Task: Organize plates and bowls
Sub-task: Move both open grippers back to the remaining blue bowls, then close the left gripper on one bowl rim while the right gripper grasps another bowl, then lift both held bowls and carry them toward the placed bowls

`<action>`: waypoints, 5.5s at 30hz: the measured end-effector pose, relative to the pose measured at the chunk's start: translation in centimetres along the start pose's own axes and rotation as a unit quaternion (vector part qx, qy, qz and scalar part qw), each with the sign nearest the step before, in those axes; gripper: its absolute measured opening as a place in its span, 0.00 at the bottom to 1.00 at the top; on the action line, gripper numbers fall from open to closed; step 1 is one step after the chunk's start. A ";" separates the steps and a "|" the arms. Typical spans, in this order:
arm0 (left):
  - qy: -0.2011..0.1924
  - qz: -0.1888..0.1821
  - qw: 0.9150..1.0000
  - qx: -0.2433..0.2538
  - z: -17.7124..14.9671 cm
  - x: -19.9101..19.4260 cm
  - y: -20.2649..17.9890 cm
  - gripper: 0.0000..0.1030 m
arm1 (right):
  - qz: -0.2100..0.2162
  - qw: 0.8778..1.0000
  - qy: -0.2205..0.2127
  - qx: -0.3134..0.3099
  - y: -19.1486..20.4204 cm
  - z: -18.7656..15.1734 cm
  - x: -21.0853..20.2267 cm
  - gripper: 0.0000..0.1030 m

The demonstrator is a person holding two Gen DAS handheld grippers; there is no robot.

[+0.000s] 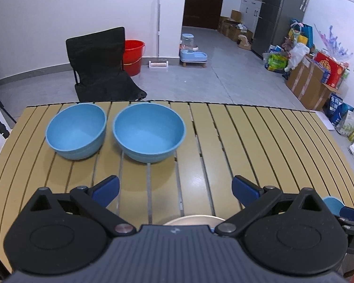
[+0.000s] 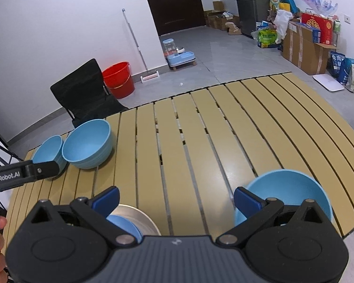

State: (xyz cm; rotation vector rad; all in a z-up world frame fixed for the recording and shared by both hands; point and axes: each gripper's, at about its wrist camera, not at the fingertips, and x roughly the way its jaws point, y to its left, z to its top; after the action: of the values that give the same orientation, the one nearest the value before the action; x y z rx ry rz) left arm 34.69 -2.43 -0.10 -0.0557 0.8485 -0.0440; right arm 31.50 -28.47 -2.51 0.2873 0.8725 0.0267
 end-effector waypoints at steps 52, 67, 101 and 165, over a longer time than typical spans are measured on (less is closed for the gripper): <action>0.045 0.052 0.997 0.032 11.6 19.1 9.1 0.83 | 0.032 0.997 0.065 -0.042 14.2 8.5 20.7 0.83; 0.079 0.046 0.994 0.062 11.0 21.6 8.8 0.18 | 0.053 0.994 0.097 -0.017 14.9 8.9 23.3 0.26; 0.058 0.055 0.996 0.045 10.7 18.5 7.7 0.13 | 0.061 0.994 0.088 -0.004 14.1 8.4 20.2 0.10; -0.011 -0.014 0.985 0.174 0.9 1.4 -15.0 0.13 | 0.004 0.998 -0.017 0.067 -4.6 4.0 -0.4 0.08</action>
State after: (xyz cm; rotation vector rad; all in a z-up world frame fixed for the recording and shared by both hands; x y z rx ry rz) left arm 35.97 -17.42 0.45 0.2605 0.8081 -0.2174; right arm 33.90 -33.90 -0.98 0.4152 0.8415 -0.0294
